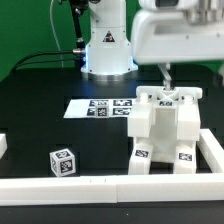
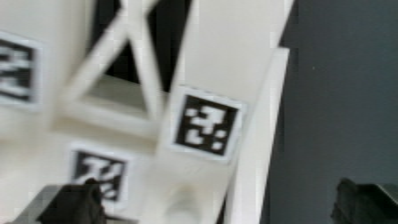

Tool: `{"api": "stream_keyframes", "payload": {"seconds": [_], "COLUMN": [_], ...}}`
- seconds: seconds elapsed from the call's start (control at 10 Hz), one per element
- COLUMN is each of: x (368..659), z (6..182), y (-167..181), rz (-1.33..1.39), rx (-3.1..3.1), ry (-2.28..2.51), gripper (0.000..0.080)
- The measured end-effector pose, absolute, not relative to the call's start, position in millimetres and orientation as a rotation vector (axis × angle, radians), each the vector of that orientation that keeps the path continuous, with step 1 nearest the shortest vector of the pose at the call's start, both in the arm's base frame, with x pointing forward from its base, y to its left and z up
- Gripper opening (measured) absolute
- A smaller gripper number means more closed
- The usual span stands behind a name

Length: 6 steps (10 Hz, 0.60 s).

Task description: Assemble chair

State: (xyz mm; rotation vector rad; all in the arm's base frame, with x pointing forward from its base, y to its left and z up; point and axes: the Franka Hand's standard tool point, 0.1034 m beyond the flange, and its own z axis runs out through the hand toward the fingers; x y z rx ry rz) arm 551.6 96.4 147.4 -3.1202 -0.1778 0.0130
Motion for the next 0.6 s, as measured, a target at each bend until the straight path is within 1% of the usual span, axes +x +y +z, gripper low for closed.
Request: {"api": "stream_keyframes", "payload": {"seconds": [0.1,0.2,0.5,0.6], "x": [546.6,547.1,547.0,541.7], "z": [151.1,143.2,141.7,142.8], "y": [86.5,91.6,91.2,85.8], "rz": [0.012,0.023,0.026,0.031], "rx": [-3.119,-3.123,-3.123,-3.11], "ry": [-0.175,-0.163,-0.165,-0.174], "gripper": [0.0649,0.0649,0.0649,0.0649]}}
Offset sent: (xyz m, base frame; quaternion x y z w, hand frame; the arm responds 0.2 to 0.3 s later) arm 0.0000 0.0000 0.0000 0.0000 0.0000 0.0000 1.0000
